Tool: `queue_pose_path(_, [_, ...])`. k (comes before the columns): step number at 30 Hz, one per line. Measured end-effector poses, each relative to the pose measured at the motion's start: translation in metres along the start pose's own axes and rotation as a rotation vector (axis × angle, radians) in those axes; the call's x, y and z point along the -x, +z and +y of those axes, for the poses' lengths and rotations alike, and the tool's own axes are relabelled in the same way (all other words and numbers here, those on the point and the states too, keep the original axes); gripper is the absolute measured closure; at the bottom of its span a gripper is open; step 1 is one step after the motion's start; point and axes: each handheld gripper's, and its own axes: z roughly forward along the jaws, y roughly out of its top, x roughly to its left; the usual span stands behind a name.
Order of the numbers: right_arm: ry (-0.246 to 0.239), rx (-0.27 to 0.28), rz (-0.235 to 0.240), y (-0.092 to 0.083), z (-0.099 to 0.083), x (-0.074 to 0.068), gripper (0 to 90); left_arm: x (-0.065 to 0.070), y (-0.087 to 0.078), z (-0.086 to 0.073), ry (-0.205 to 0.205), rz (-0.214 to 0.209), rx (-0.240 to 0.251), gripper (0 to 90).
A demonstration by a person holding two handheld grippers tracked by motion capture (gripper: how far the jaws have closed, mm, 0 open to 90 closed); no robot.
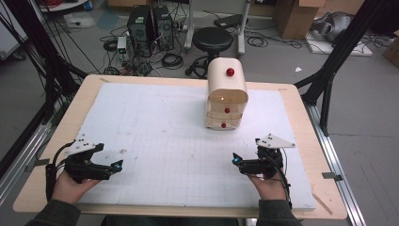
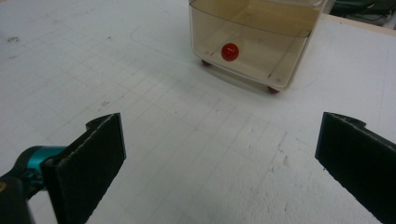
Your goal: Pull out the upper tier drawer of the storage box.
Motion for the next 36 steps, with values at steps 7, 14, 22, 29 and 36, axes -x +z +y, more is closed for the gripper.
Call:
queue_pose_path(7, [0.002, 0.013, -0.055, 0.007, 0.006, -0.008, 0.5, 0.0, 0.001, 0.001, 0.002, -0.005, 0.002, 1.8])
queue_pose_path(14, [-0.01, 0.036, -0.086, 0.012, 0.012, -0.015, 0.5, 0.0, 0.001, 0.002, 0.005, -0.006, -0.001, 1.8])
queue_pose_path(22, [0.017, 0.075, -0.128, 0.019, 0.023, -0.02, 0.9, 0.0, 0.001, 0.002, 0.005, -0.003, 0.004, 1.8])
queue_pose_path(29, [0.045, 0.112, -0.145, 0.029, 0.035, -0.026, 1.7, -0.001, 0.001, 0.003, 0.007, -0.001, 0.003, 1.8])
queue_pose_path(36, [0.05, 0.157, -0.176, 0.035, 0.044, -0.03, 1.9, -0.001, 0.001, 0.003, 0.008, -0.002, 0.004, 1.8])
